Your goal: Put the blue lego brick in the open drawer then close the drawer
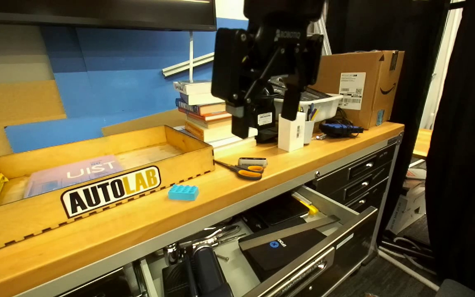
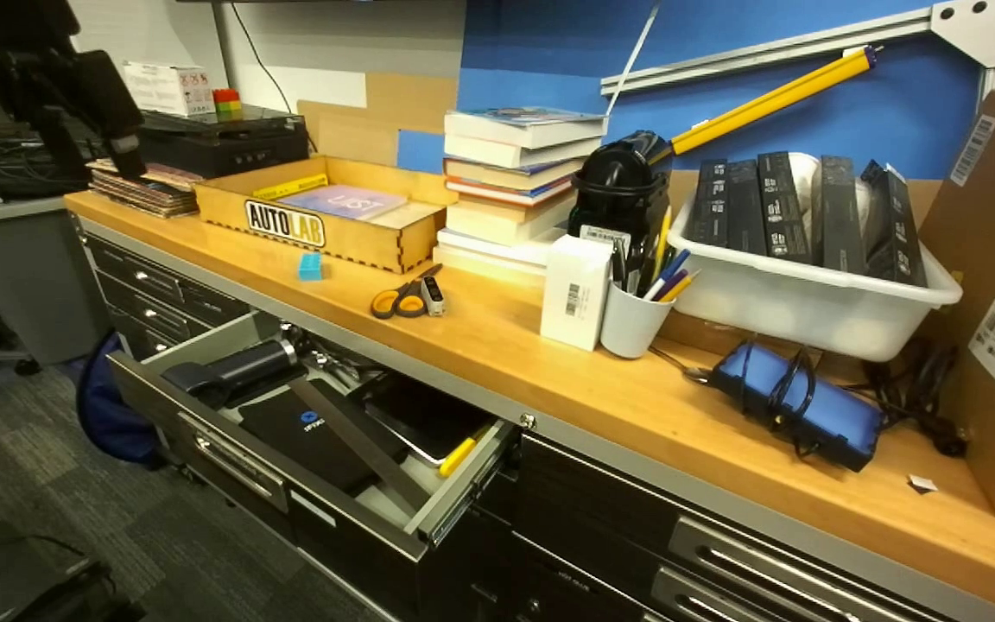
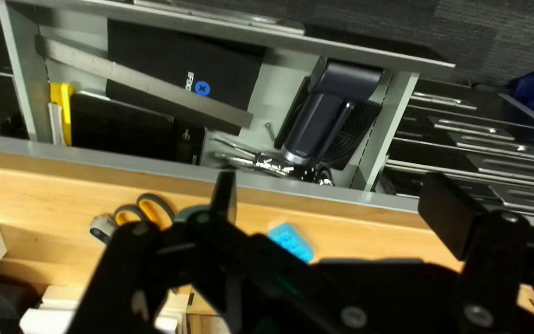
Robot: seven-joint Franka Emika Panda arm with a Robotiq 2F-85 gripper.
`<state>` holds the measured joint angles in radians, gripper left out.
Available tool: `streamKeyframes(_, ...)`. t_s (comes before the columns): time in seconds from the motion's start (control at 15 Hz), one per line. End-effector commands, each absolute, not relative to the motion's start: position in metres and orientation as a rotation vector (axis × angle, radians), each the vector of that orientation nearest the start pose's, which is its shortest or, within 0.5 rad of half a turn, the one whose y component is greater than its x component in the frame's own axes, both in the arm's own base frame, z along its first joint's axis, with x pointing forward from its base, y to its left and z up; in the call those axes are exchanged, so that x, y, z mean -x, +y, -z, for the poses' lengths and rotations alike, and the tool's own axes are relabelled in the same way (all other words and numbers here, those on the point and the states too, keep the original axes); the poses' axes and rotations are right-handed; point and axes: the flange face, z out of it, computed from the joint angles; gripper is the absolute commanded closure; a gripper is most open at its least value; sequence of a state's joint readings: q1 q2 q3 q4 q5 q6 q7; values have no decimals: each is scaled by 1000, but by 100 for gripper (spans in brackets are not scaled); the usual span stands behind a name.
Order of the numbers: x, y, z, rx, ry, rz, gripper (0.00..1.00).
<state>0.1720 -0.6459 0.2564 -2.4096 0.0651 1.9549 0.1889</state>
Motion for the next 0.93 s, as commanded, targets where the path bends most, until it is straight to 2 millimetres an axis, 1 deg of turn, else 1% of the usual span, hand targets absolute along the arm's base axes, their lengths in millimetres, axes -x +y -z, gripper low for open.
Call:
streamKeyframes(0.0, -410, 193, -554, 3132, -370, 369, 0)
streamKeyframes(0.07, -428, 198, -552, 3121, -396, 364, 0)
streamKeyframes(0.27, -480, 213, -537, 3115, -450, 297, 0)
streamKeyframes(0.47, -525, 228, -511, 3102, -489, 213, 0)
streamKeyframes(0.67, -558, 239, -477, 3070, -516, 118, 0)
streamKeyframes(0.87, -578, 247, -442, 3081, -489, 70, 0)
